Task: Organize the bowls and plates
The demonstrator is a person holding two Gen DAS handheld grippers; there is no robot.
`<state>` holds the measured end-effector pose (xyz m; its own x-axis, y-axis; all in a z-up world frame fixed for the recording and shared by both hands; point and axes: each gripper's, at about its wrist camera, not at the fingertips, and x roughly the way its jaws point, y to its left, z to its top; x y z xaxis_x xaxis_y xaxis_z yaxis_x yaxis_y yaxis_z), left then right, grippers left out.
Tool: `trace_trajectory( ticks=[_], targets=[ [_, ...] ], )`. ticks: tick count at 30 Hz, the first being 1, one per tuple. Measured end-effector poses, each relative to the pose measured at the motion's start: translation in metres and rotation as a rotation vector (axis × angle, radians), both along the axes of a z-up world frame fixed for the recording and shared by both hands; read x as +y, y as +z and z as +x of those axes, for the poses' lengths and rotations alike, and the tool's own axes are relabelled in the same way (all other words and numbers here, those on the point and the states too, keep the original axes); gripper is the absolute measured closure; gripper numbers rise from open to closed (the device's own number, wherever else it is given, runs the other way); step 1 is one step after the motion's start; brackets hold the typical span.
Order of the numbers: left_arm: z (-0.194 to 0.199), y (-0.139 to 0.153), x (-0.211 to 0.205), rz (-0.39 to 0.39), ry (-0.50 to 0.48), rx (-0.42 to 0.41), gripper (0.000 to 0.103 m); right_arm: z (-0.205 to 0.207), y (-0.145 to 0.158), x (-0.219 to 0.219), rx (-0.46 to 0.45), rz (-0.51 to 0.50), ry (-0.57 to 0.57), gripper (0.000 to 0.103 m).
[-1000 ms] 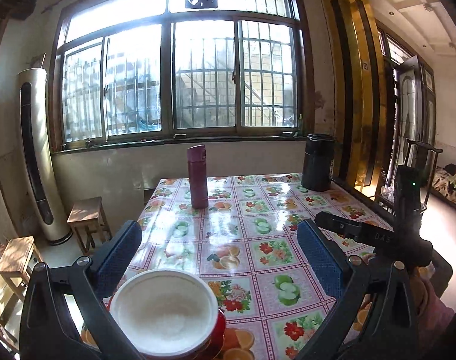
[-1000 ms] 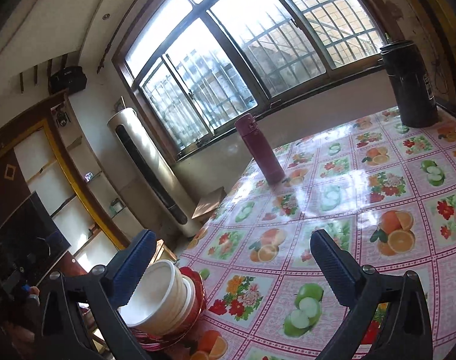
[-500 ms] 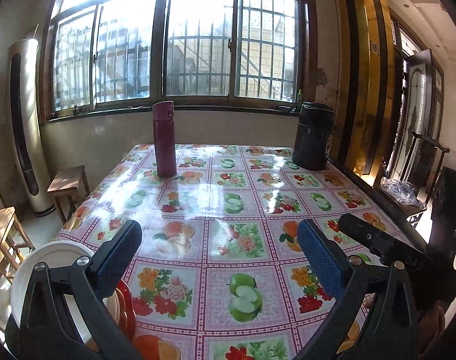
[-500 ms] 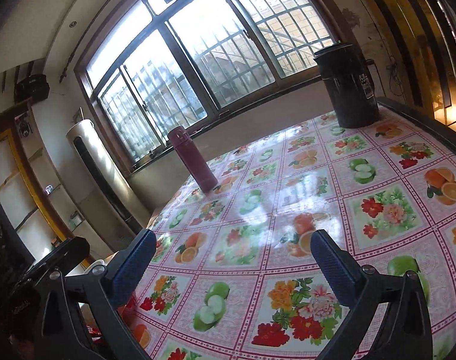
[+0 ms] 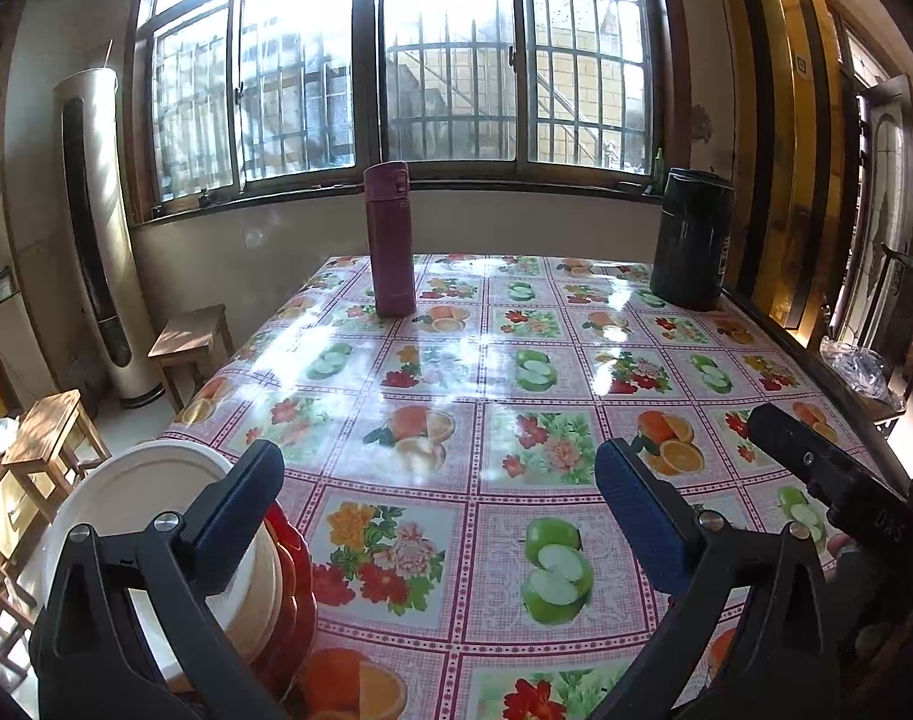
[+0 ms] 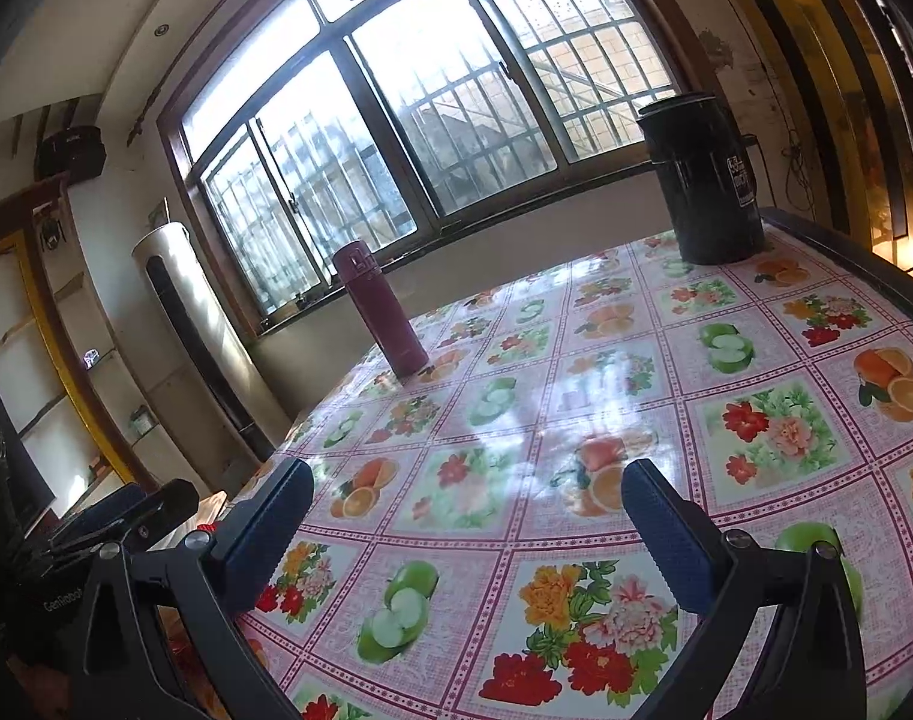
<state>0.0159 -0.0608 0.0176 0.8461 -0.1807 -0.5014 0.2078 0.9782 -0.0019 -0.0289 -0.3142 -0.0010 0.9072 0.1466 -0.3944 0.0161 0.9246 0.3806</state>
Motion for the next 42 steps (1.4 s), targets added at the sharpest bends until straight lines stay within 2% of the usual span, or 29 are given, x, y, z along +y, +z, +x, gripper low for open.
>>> trace_trajectory(
  ticks=[10, 16, 27, 31, 36, 42],
  targets=[
    [-0.001, -0.005, 0.016, -0.01, 0.071, 0.017, 0.0, 0.0, 0.0, 0.012, 0.001, -0.037, 0.024, 0.0],
    [-0.006, -0.009, 0.021, 0.031, 0.128, 0.029, 0.0, -0.003, 0.001, 0.022, -0.018, -0.068, 0.055, 0.0],
    [-0.032, -0.003, 0.035, 0.09, 0.203, -0.005, 0.0, -0.013, 0.004, 0.06, -0.067, -0.154, 0.164, 0.0],
    [-0.041, 0.0, 0.048, 0.1, 0.264, -0.03, 0.0, -0.019, 0.005, 0.07, -0.083, -0.128, 0.189, 0.0],
    [-0.047, -0.001, 0.079, 0.07, 0.346, -0.033, 0.0, -0.024, 0.008, 0.088, -0.098, -0.097, 0.238, 0.0],
    [-0.048, -0.006, 0.115, 0.067, 0.443, -0.021, 0.0, -0.021, 0.007, 0.123, -0.073, -0.047, 0.328, 0.0]
  ],
)
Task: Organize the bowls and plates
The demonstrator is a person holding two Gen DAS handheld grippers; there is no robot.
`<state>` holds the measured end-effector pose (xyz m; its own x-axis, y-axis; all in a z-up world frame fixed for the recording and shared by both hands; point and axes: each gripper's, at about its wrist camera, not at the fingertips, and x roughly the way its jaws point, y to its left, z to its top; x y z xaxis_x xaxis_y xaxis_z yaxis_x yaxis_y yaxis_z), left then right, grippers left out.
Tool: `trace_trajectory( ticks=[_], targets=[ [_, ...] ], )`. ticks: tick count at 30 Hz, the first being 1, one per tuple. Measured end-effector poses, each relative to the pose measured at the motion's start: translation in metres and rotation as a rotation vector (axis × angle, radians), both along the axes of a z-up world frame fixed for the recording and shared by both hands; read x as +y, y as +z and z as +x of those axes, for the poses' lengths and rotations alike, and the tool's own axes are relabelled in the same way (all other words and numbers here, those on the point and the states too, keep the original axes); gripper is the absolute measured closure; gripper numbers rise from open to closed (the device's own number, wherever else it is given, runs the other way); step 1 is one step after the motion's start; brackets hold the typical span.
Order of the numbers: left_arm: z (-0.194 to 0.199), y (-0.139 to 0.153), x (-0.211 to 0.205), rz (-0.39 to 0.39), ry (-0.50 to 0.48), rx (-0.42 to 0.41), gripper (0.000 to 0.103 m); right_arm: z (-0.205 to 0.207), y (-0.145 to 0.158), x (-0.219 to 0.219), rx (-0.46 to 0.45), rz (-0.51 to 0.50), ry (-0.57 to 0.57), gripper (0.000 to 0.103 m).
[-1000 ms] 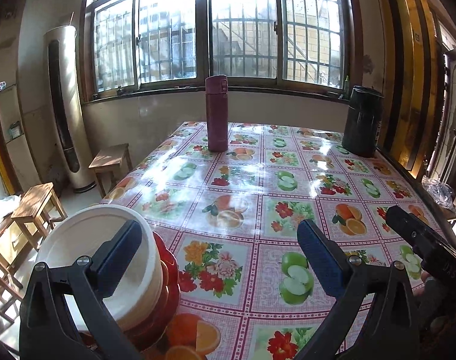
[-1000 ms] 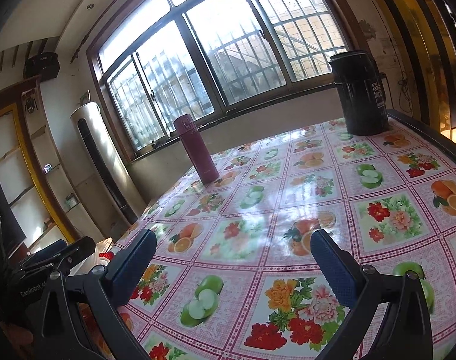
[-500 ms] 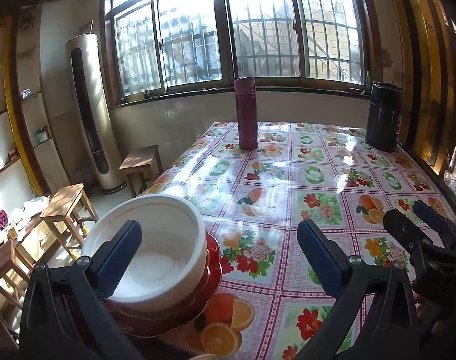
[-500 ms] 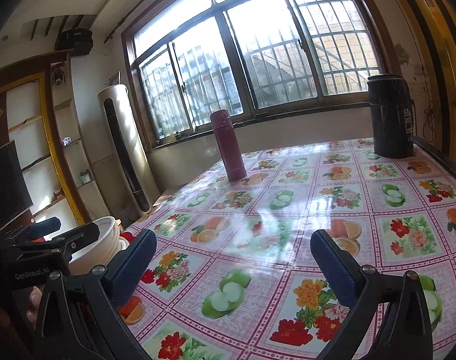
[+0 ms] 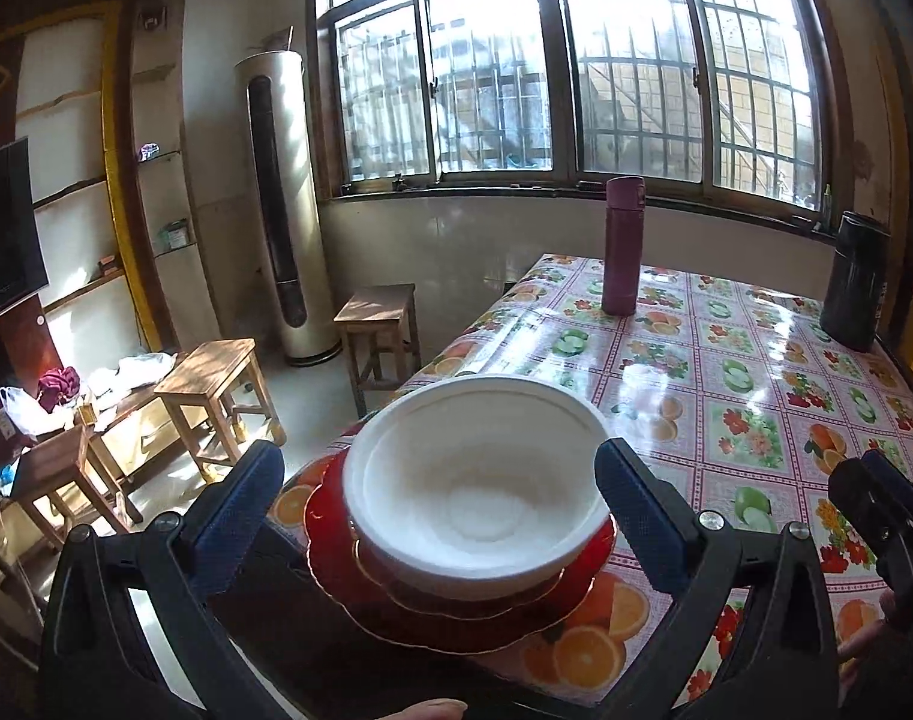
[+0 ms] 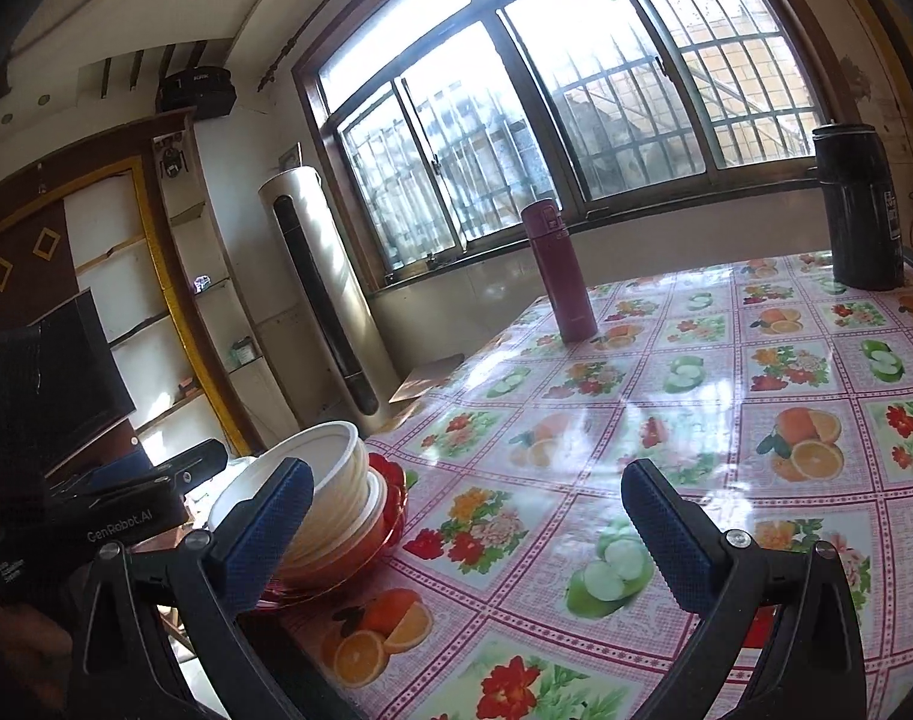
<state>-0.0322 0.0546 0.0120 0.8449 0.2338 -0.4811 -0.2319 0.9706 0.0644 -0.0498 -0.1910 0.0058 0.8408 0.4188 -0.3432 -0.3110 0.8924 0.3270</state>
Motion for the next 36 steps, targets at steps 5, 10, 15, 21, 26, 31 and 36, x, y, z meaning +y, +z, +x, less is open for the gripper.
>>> trace_trajectory(
  ticks=[5, 10, 15, 21, 26, 31, 36],
  targets=[
    [-0.002, -0.005, 0.022, -0.013, 0.053, 0.005, 0.0, -0.002, -0.001, 0.031, 0.011, -0.027, 0.064, 0.0],
    [-0.007, -0.007, 0.03, -0.019, 0.066, 0.009, 0.0, -0.005, -0.001, 0.054, 0.013, -0.056, 0.104, 0.0],
    [-0.009, -0.007, 0.033, -0.024, 0.068, 0.009, 0.0, -0.006, -0.003, 0.067, 0.019, -0.073, 0.123, 0.0],
    [-0.01, -0.008, 0.035, -0.03, 0.065, 0.009, 0.0, -0.005, -0.004, 0.073, 0.025, -0.076, 0.129, 0.0],
    [-0.011, -0.008, 0.038, -0.038, 0.066, 0.008, 0.0, -0.004, -0.004, 0.075, 0.032, -0.081, 0.137, 0.0],
    [-0.01, -0.009, 0.04, -0.04, 0.071, 0.012, 0.0, -0.002, -0.006, 0.078, 0.041, -0.084, 0.148, 0.0],
    [-0.009, -0.009, 0.041, -0.045, 0.07, 0.019, 0.0, -0.002, -0.006, 0.08, 0.043, -0.083, 0.157, 0.0]
  ],
)
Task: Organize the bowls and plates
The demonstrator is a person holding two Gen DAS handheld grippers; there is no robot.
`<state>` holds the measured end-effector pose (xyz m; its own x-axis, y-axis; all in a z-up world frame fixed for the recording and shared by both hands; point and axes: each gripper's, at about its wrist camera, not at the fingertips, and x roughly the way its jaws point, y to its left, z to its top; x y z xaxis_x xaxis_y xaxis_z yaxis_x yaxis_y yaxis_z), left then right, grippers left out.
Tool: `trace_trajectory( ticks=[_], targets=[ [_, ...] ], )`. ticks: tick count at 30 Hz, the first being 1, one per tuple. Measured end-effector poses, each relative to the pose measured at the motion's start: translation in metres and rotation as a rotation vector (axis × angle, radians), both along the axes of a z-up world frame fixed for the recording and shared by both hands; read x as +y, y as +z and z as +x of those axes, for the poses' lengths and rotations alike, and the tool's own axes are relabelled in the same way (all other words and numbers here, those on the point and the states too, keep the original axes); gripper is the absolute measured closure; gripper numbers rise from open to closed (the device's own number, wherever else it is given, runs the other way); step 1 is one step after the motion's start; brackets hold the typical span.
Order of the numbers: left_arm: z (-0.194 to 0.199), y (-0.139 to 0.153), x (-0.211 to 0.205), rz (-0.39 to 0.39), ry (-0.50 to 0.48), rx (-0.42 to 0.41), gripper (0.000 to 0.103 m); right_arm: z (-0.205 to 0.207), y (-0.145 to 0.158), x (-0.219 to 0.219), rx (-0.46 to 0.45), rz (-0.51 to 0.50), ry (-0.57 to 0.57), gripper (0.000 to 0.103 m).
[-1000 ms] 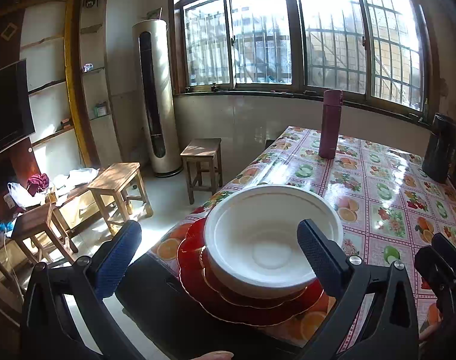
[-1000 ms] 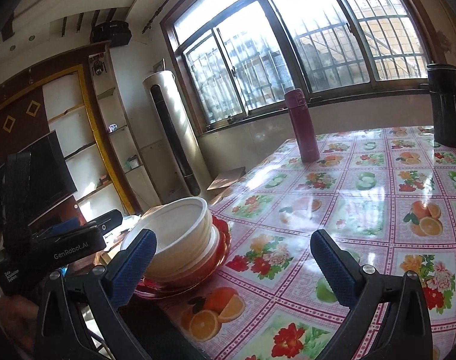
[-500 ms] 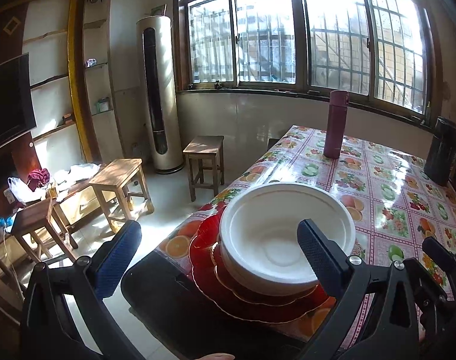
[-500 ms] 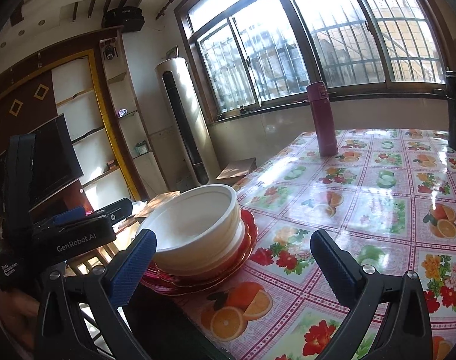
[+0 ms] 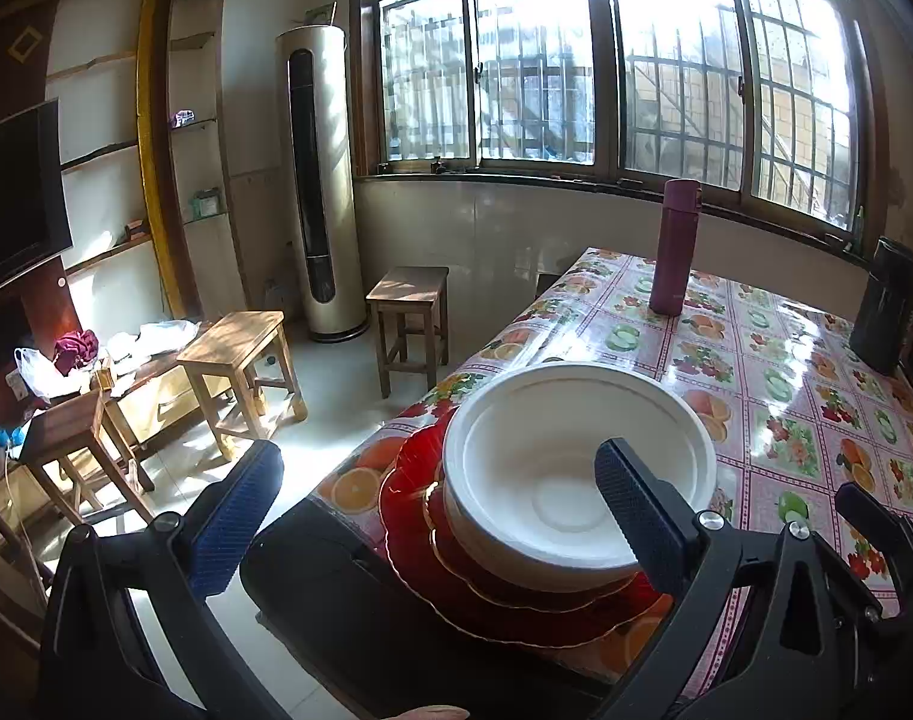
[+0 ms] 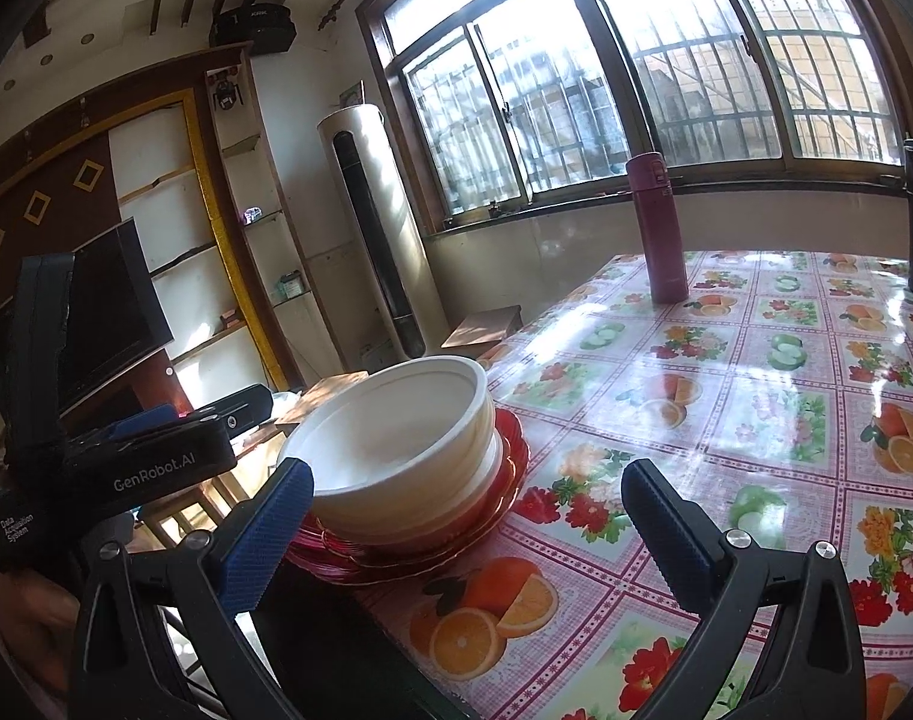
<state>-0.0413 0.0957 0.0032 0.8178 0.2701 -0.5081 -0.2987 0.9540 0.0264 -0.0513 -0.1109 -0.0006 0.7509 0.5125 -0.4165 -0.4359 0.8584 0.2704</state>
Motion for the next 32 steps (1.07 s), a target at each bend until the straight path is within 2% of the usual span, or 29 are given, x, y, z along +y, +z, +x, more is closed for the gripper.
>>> trace_trajectory(
  ticks=[32],
  targets=[
    [-0.0038, -0.002, 0.0032, -0.005, -0.013, 0.008, 0.0, 0.0013, -0.0039, 0.0085, 0.02, 0.023, 0.012, 0.0]
  ],
)
